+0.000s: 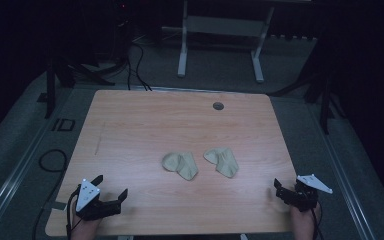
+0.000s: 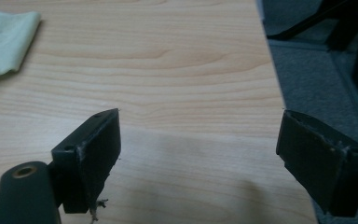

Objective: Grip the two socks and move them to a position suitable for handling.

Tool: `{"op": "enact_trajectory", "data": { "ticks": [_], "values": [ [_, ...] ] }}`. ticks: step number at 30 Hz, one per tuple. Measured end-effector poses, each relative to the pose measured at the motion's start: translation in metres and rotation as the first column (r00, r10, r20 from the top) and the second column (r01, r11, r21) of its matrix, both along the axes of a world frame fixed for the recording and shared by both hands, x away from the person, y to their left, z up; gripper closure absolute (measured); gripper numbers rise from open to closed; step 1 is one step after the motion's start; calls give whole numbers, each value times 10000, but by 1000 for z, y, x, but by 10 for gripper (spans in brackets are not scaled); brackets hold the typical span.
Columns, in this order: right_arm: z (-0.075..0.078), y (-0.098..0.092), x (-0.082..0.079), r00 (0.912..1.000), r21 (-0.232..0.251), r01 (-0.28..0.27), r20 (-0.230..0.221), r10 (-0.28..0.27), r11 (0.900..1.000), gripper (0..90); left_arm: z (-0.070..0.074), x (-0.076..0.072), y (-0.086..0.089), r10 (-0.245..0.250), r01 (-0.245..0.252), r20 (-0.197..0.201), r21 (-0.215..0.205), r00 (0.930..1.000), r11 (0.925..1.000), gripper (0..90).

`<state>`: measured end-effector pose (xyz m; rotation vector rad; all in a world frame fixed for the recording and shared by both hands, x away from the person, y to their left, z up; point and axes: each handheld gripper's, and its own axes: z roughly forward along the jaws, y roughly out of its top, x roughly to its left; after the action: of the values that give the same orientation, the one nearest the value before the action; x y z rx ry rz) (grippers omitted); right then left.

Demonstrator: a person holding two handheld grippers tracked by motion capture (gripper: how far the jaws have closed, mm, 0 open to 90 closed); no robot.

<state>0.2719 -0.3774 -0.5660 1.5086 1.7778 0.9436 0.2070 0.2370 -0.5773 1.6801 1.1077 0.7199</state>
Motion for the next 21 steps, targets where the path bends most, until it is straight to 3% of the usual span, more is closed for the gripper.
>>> {"op": "enact_trajectory", "data": {
  "ticks": [1,5,9,12,21],
  "values": [
    [1,2,1,9997,-55,4,-229,-6,10000,149,0,0,0,6,-6,19,-27,10000,10000,9],
    [4,3,1,9993,-262,-18,-377,8,9997,149,1,-2,0,242,-238,118,-327,9996,9992,9],
    [6,3,3,9980,-325,-147,-622,127,9994,148,2,-3,-2,332,-330,67,-182,9994,9993,9],
    [11,6,2,9969,-77,-443,-652,437,9990,148,2,-3,-3,327,-327,30,-171,9995,9993,9],
    [21,29,12,9857,30,-1368,-993,1364,9906,148,2,-4,-3,444,-445,-64,-139,9990,9989,9]
  ]
}}
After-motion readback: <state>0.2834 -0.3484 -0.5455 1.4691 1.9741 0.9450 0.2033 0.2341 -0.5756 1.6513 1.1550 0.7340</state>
